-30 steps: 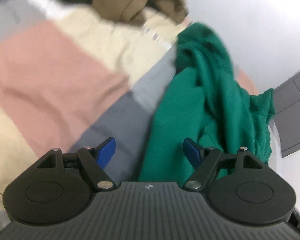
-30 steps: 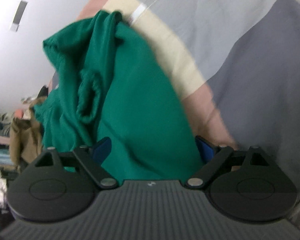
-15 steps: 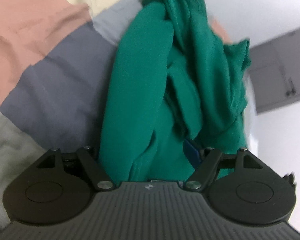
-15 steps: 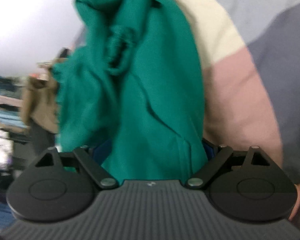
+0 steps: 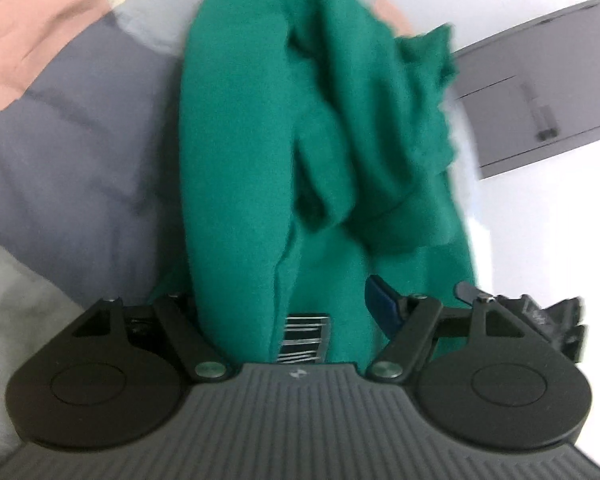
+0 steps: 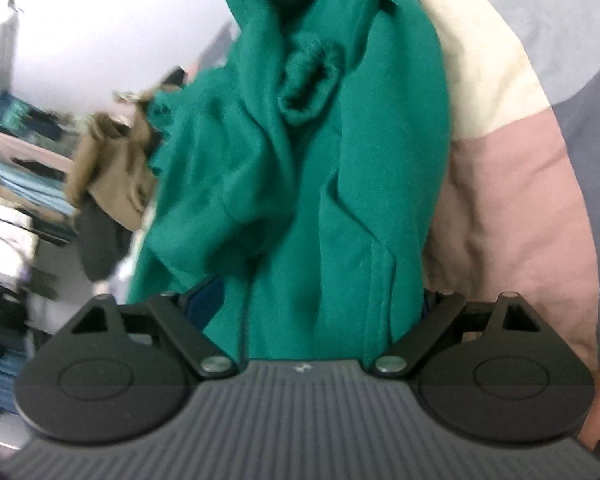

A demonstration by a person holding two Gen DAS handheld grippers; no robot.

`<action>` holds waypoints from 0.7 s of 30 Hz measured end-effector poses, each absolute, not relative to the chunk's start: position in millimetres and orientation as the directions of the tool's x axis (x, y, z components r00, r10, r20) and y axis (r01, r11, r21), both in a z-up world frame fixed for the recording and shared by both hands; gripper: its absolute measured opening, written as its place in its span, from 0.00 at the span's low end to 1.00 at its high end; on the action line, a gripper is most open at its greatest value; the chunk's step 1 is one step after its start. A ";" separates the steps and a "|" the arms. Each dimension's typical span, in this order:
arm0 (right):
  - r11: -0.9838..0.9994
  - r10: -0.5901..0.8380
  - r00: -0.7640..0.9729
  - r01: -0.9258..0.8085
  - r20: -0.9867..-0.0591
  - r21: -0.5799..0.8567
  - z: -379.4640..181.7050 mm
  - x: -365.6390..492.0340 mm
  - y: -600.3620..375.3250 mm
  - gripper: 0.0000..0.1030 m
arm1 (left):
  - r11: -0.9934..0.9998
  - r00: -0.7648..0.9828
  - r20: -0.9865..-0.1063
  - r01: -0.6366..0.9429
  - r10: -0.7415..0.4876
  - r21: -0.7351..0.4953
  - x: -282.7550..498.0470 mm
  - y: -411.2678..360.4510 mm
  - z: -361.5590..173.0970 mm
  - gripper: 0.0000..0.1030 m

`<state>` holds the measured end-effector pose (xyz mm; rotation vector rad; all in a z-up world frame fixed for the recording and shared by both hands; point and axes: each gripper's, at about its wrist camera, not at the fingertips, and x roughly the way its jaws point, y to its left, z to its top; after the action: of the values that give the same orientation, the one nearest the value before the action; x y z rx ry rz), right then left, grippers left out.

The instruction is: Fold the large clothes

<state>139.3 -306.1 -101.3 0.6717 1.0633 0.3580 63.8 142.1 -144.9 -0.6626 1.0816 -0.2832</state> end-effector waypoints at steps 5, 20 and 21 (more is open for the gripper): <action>0.858 0.386 0.424 0.162 -0.820 0.488 -116.5 146.4 -298.7 0.70 | 0.846 0.445 -0.788 -0.114 -0.426 -0.521 62.0 129.9 -146.6 0.74; 0.734 0.538 0.601 0.010 -0.591 0.679 -38.8 115.0 -334.7 0.15 | 0.684 0.590 -0.554 -0.004 -0.588 -0.730 16.1 162.1 -83.2 0.10; 0.720 0.550 0.610 -0.001 -0.570 0.694 -31.7 111.5 -340.2 0.15 | 0.671 0.597 -0.533 0.011 -0.600 -0.742 11.5 164.3 -78.0 0.10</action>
<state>111.5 -340.2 -31.7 0.7111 0.8677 0.3507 11.5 164.3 -78.0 -0.7677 0.8705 -0.3980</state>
